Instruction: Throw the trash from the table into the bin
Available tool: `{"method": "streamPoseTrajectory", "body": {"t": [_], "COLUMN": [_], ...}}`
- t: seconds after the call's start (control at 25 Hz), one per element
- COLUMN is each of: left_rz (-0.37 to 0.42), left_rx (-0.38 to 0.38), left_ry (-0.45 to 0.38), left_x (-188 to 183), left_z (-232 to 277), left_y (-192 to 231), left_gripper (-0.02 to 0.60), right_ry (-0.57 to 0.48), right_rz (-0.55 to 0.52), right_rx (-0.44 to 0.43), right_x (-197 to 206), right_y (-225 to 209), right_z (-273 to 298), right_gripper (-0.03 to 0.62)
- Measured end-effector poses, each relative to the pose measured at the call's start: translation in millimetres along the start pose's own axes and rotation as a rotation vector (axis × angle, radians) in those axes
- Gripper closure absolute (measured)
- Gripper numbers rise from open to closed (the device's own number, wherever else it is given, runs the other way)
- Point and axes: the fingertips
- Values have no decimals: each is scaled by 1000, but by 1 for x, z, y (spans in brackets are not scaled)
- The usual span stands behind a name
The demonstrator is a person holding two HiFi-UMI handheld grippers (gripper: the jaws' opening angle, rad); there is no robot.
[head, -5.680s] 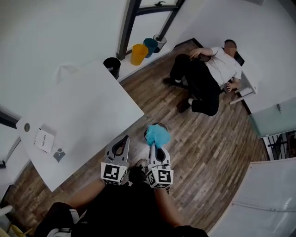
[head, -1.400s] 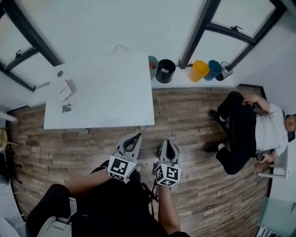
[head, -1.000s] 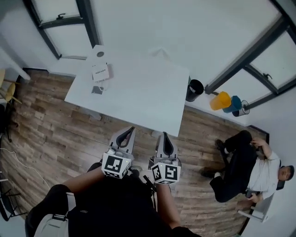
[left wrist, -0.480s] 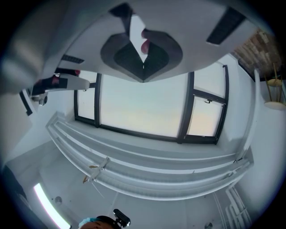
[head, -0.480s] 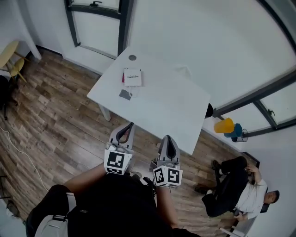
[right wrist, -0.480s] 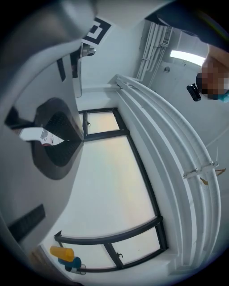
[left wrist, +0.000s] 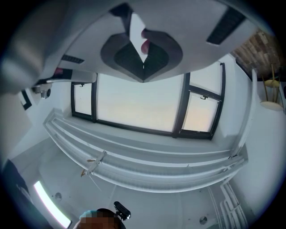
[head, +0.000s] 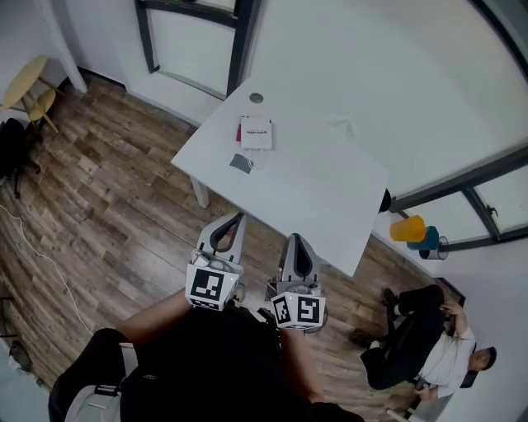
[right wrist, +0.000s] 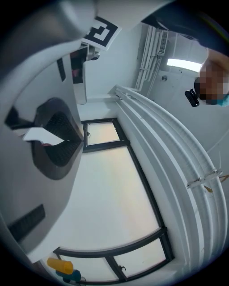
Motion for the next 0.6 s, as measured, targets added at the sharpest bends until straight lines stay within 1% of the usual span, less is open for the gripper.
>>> {"method": "streamPoseTrajectory", "body": {"t": [0.24,0.44,0.6], "left_rz": [7,13,33], "left_rx": [-13,-60,-70], "left_ry": [2,3,9], "left_x": [2,2,3], "left_z": [-9,-13,-19], "left_y": [-12,-10,-12], "left_gripper": [584,584,584], "right_ry": [16,21,21], "right_rz": [-4,9,-5], "right_rx": [-35,-52,-64], "right_x": [4,7,4], "right_y": [2,1,3], "right_z": [-8,-12,-14], "right_gripper": [588,588,588]}}
Point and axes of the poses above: the fingertips, and each gripper's own axes: z forward along the fingers, y to its left, x out of its underside, and after that the axes turned 12 degrees about z, right-handed
